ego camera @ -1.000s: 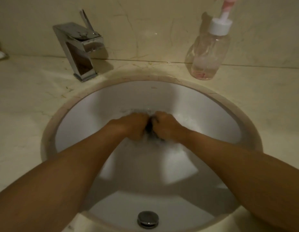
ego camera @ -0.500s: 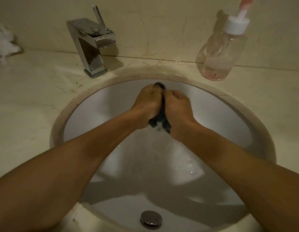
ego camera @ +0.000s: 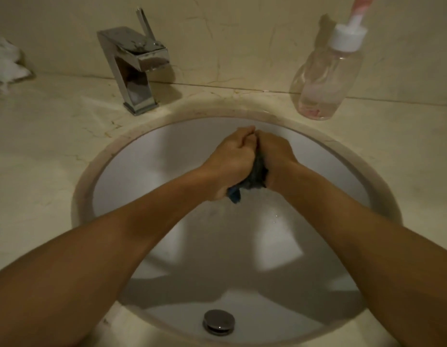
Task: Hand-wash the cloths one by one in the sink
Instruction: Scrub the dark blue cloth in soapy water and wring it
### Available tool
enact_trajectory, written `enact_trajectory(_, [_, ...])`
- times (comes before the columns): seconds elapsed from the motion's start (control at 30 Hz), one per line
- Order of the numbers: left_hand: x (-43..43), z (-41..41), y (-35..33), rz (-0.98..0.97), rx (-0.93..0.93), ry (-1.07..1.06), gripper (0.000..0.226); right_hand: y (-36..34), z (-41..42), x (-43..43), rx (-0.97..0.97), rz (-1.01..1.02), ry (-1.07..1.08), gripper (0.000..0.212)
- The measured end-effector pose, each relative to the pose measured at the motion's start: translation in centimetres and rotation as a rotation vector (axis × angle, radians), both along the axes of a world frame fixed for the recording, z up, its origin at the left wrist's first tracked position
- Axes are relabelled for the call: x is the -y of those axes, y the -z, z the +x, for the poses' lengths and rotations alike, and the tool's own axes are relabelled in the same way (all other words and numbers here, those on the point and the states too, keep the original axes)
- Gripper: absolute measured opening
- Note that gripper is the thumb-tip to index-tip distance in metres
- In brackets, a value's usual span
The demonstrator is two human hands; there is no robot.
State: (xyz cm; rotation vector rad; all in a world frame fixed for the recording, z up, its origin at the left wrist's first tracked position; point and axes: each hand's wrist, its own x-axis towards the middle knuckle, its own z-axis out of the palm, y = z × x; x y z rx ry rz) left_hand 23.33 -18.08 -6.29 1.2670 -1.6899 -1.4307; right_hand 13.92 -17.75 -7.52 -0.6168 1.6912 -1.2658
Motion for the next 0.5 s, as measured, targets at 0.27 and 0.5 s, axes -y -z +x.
enact_trajectory(0.27, [5.2, 4.1, 2.9, -0.529, 0.982, 0.196, 0.044, 1.6, -2.6, 0.1, -1.064, 0.070, -0.536, 0.044])
enact_trajectory(0.5, [5.6, 4.2, 6.4, -0.287, 1.307, 0.689, 0.097, 5.2, -3.3, 0.2, -1.209, 0.424, -1.085, 0.070])
